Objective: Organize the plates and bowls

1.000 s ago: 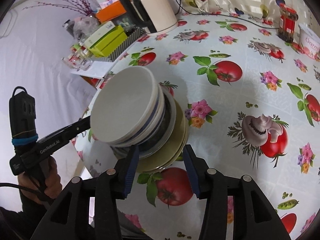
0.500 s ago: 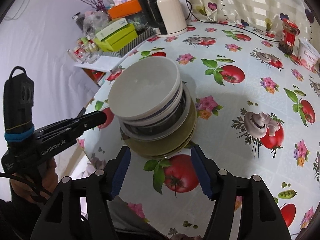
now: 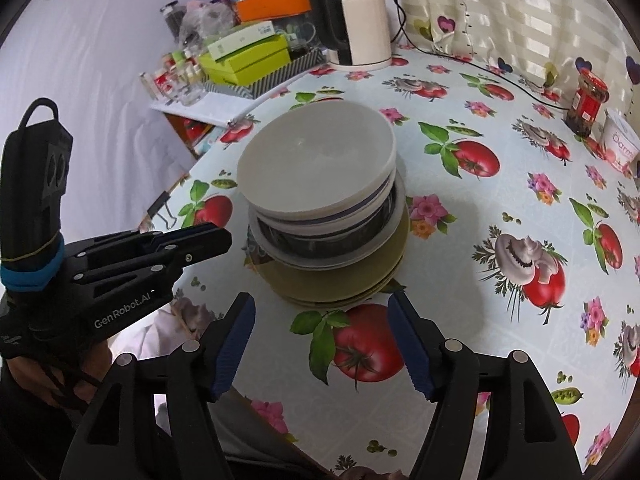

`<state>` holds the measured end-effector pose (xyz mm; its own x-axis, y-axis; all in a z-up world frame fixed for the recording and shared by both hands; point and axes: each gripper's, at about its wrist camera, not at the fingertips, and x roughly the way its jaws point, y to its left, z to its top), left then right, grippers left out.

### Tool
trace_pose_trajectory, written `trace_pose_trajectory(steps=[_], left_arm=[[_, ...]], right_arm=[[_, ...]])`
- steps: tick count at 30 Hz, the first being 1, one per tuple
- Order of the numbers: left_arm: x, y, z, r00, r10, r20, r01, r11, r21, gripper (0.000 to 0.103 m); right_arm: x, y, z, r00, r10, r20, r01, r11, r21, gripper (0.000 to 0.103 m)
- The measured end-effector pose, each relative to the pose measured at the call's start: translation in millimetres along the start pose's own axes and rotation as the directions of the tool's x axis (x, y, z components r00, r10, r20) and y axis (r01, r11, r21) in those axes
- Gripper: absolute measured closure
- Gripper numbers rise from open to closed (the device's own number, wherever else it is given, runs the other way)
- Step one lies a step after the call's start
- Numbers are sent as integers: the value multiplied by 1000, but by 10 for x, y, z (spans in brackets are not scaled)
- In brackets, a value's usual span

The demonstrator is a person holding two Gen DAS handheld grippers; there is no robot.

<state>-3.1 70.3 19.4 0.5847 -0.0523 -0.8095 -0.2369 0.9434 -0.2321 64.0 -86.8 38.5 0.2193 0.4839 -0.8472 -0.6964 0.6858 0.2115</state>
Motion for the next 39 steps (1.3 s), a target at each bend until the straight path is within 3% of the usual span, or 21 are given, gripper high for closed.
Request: trace_pose_trajectory(steps=[39], left_arm=[[124, -16, -87, 997, 78, -2, -77, 997, 23, 90]], right_arm=[[139, 29, -38, 996, -94, 2, 94, 994, -49, 31]])
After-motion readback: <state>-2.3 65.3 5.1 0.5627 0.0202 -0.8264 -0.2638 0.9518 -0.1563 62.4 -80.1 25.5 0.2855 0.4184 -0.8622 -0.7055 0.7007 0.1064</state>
